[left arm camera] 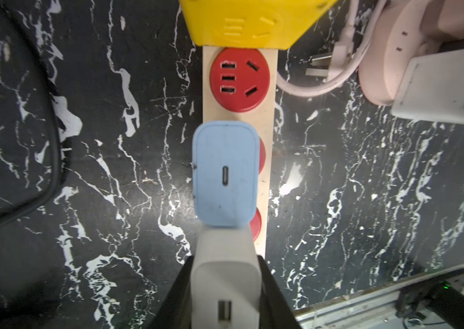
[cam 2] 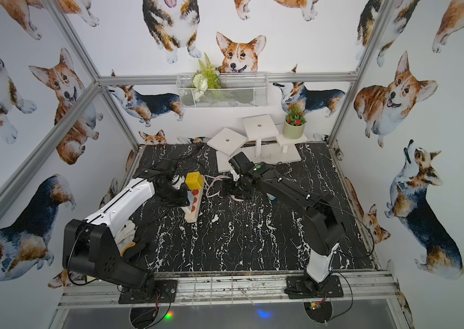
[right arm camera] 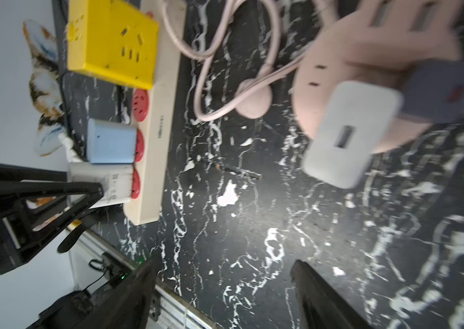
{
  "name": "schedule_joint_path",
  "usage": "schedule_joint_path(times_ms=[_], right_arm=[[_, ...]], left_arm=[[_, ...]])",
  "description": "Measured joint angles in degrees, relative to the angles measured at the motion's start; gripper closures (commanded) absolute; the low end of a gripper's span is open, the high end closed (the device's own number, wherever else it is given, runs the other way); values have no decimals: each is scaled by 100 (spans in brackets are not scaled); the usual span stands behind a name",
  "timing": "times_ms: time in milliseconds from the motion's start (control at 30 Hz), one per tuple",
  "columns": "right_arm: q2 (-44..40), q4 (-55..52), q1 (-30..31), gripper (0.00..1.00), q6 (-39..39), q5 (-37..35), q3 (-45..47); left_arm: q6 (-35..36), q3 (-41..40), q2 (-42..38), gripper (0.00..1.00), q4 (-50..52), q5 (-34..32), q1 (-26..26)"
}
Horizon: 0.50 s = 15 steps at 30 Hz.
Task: Pull the plug off the socket
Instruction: Remove the plug from the socket.
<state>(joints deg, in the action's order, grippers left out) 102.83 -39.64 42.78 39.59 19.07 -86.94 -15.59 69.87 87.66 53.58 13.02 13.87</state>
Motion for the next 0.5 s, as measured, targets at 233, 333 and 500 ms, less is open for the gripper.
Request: schedule_joint_path(times_ms=[233, 333, 500], right_arm=[[638, 555, 295, 28, 302, 837, -205], [868, 667, 435, 28, 400, 1147, -243], [1113, 894, 603, 28, 426, 1569, -260]], left_arm=[[-577, -92, -260, 100, -177, 271, 2], [-754, -144, -256, 100, -256, 363, 0], [-977, -203, -240, 100, -422, 505, 0]])
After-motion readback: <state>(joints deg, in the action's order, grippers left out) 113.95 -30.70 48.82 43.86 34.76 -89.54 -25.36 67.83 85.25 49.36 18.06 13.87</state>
